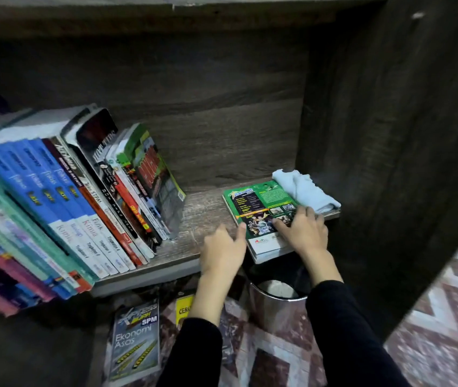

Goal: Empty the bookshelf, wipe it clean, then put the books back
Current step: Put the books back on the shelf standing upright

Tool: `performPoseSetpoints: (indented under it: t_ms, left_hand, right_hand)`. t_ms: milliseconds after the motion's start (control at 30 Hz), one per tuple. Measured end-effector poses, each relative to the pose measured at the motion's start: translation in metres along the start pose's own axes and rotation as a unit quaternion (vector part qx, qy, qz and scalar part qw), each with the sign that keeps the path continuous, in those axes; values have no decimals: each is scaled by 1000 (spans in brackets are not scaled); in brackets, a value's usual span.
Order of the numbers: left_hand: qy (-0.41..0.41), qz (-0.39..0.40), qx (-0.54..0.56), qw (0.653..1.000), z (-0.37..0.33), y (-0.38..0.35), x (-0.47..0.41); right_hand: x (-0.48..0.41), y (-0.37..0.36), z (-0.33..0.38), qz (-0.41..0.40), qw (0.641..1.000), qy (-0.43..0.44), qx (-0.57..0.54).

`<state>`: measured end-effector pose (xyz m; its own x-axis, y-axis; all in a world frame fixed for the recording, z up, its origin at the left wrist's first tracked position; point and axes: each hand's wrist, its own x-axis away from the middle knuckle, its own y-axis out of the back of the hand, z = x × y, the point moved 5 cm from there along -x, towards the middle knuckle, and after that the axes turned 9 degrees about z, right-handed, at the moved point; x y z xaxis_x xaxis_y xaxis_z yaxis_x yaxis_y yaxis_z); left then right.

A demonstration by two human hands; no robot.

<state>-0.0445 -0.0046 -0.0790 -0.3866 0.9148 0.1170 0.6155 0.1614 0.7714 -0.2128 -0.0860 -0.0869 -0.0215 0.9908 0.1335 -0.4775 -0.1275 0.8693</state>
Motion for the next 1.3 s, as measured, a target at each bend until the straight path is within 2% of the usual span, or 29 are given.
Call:
performPoseSetpoints:
  t_ms: [100, 300, 400, 567, 633, 700, 767, 800, 833, 933, 1067, 1200, 1300]
  left_hand:
    - [32, 50, -17, 998, 0, -17, 0]
    - [30, 64, 24, 997, -6, -28, -6]
    - [29, 75, 0, 997, -7, -29, -8]
    - [53, 107, 6, 993, -1, -24, -14]
    - [65, 119, 110, 985, 5, -22, -16]
    - [85, 144, 232, 958, 9, -18, -15]
    - [97, 160, 319, 929, 14, -12, -14]
    - [96, 161, 359, 914, 14, -7, -14]
    - [92, 161, 398, 898, 13, -3, -13]
    - [84, 145, 486, 858, 10, 5, -10]
    - [79, 113, 495, 858, 10, 7, -10]
    - [67, 96, 513, 850, 7, 17, -9]
    - [36, 96, 536, 838, 4, 32, -8]
  right_hand:
    - [-1, -2, -2, 5, 1000, -6, 6]
    - [0, 2, -1, -25, 1000, -2, -9]
    - [2, 6, 3, -42, 999, -20, -23]
    - [0, 13, 1, -64, 982, -18, -178]
    - [-4, 12, -6, -45, 961, -44, -270]
    - [-7, 11, -12, -29, 923, -70, -378]
    - [-10, 4, -13, 24, 843, -76, -532]
    - [-10, -1, -9, 74, 802, -79, -587]
    - [-8, -6, -4, 126, 777, -82, -612]
    - [-3, -22, 9, 233, 772, -78, -586]
    - [1, -29, 17, 266, 784, -55, -559]
    - [4, -20, 27, 272, 743, 8, -611]
    - [9, -8, 43, 234, 704, 63, -667]
